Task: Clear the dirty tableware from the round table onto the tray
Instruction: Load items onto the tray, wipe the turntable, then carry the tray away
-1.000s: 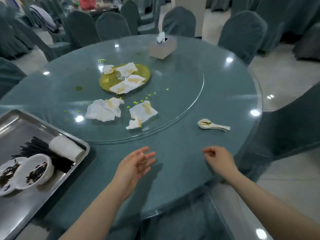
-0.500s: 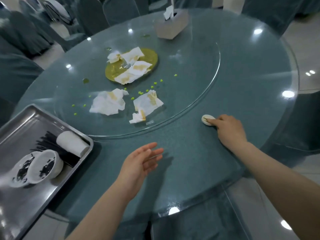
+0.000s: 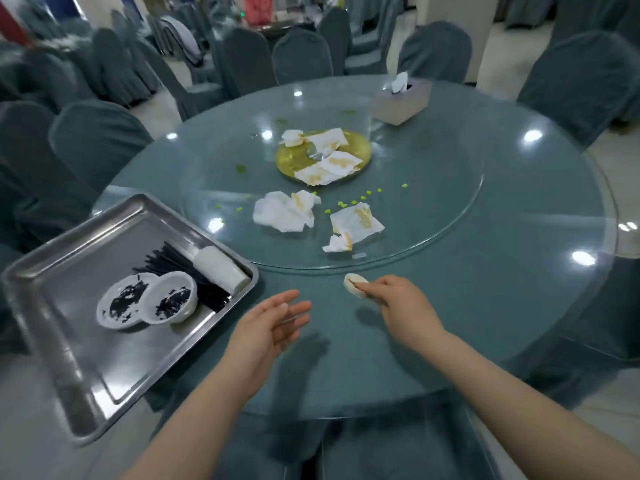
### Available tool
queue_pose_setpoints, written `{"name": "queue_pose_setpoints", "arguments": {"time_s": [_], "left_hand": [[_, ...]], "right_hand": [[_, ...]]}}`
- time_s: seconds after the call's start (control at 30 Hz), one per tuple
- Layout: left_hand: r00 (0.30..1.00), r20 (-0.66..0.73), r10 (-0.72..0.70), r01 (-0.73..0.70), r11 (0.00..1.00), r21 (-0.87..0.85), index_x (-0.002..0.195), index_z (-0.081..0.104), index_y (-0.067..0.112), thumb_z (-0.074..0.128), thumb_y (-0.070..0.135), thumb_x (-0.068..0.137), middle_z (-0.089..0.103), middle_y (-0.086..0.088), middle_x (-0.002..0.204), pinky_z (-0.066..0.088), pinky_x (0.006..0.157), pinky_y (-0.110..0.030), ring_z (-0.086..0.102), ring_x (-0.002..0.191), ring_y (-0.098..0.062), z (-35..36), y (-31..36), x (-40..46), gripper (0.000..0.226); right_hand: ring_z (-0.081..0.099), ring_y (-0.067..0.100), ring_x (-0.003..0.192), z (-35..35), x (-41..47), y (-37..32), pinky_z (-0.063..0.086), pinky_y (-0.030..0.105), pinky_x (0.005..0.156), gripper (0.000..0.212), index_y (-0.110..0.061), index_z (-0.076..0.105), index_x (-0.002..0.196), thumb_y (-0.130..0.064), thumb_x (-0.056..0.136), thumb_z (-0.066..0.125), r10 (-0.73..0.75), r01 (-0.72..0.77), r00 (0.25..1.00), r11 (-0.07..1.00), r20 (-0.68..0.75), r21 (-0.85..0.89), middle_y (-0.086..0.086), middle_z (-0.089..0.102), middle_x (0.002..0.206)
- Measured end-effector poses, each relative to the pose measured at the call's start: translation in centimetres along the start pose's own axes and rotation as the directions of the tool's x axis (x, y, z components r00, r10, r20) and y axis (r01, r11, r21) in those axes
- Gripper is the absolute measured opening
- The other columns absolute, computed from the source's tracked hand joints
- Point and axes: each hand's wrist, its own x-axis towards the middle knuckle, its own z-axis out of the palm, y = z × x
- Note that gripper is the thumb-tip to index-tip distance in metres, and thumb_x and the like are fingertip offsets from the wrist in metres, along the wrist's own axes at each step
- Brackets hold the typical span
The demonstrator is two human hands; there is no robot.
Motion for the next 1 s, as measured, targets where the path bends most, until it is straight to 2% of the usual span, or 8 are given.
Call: {"name": "queue_pose_setpoints", "arguments": {"time_s": [0.13, 0.27, 0.4, 0.53, 0.67, 0.77, 0.93, 1.0], "left_hand": [[0.997, 0.002, 0.076, -0.076, 0.997, -0.019, 0.111, 0.063, 0.016, 0.044, 0.008, 0.096, 0.075, -0.003, 0.096, 0.05, 0.074, -0.027, 0.07, 0.081, -0.014, -7.0, 2.9, -4.7, 0.025], [0.99, 0.009, 0.141, -0.141, 0.99, -0.016, 0.11, 0.064, 0.016, 0.045, 0.007, 0.095, 0.075, -0.004, 0.1, 0.05, 0.078, -0.028, 0.07, 0.086, -0.015, -16.5, 4.5, -10.6, 0.025], [0.982, 0.007, 0.191, -0.191, 0.98, 0.056, 0.107, 0.065, 0.017, 0.047, 0.007, 0.095, 0.075, -0.003, 0.1, 0.054, 0.076, -0.027, 0.071, 0.088, -0.016, -27.4, 5.0, -16.4, 0.024], [0.972, -0.068, 0.225, -0.214, 0.967, 0.141, 0.107, 0.065, 0.02, 0.047, 0.011, 0.097, 0.075, -0.001, 0.098, 0.05, 0.078, -0.03, 0.07, 0.092, -0.018, -37.3, 6.1, -20.5, 0.023], [0.957, -0.136, 0.258, -0.244, 0.964, 0.109, 0.107, 0.065, 0.018, 0.044, 0.009, 0.098, 0.075, -0.002, 0.097, 0.05, 0.081, -0.031, 0.071, 0.086, -0.014, -44.0, 7.8, -21.6, 0.025], [0.959, -0.138, 0.248, -0.243, 0.969, 0.052, 0.108, 0.065, 0.018, 0.042, 0.009, 0.098, 0.075, -0.002, 0.098, 0.05, 0.076, -0.03, 0.071, 0.086, -0.013, -46.4, 8.4, -20.6, 0.026], [0.972, -0.1, 0.211, -0.21, 0.977, 0.024, 0.108, 0.066, 0.019, 0.043, 0.01, 0.098, 0.075, -0.003, 0.1, 0.049, 0.078, -0.03, 0.071, 0.09, -0.014, -49.7, 10.3, -17.0, 0.026], [0.974, -0.088, 0.208, -0.205, 0.978, 0.048, 0.107, 0.066, 0.019, 0.043, 0.01, 0.098, 0.075, -0.003, 0.099, 0.05, 0.079, -0.03, 0.071, 0.089, -0.014, -51.4, 11.5, -15.0, 0.026]], "right_hand": [[0.052, 0.021, 0.099, 3.0, -3.2, -9.1, 0.04, 0.026, 0.081, 0.044, -0.029, 0.059, 0.128, -0.005, 0.096, 0.042, -0.038, 0.035, 0.999, 0.995, 0.03, 0.094, 0.0, 0.056, 0.103], [0.056, 0.023, 0.102, 7.2, -6.3, -19.3, 0.041, 0.025, 0.083, 0.041, -0.027, 0.062, 0.126, -0.005, 0.095, 0.045, -0.055, 0.05, 0.997, 0.993, 0.049, 0.105, 0.006, 0.063, 0.108], [0.058, 0.021, 0.104, 11.1, -8.3, -29.3, 0.035, 0.012, 0.082, 0.054, -0.024, 0.063, 0.125, 0.008, 0.086, 0.043, -0.093, 0.086, 0.995, 0.983, 0.034, 0.163, 0.006, 0.064, 0.11], [0.056, 0.011, 0.105, 14.0, -9.1, -37.1, 0.029, -0.003, 0.082, 0.068, -0.023, 0.062, 0.125, 0.017, 0.076, 0.038, -0.127, 0.112, 0.99, 0.973, 0.064, 0.202, -0.001, 0.061, 0.11], [0.051, 0.004, 0.103, 15.7, -7.9, -41.7, 0.027, -0.006, 0.084, 0.065, -0.019, 0.062, 0.125, 0.019, 0.078, 0.039, -0.153, 0.142, 0.987, 0.966, 0.038, 0.215, -0.003, 0.06, 0.112], [0.052, 0.0, 0.103, 16.9, -6.8, -43.7, 0.029, -0.005, 0.083, 0.058, -0.02, 0.063, 0.124, 0.015, 0.084, 0.04, -0.118, 0.104, 0.992, 0.967, 0.05, 0.232, -0.005, 0.06, 0.115], [0.051, -0.019, 0.09, 20.0, -3.5, -44.8, 0.034, -0.005, 0.075, 0.055, -0.029, 0.066, 0.115, 0.011, 0.085, 0.044, 0.027, -0.04, 0.998, 0.965, 0.054, 0.258, -0.015, 0.063, 0.108], [0.054, -0.015, 0.092, 21.5, -1.5, -44.9, 0.037, -0.002, 0.074, 0.052, -0.031, 0.067, 0.114, 0.008, 0.087, 0.046, 0.091, -0.099, 0.995, 0.962, 0.042, 0.256, -0.017, 0.064, 0.108]]}}
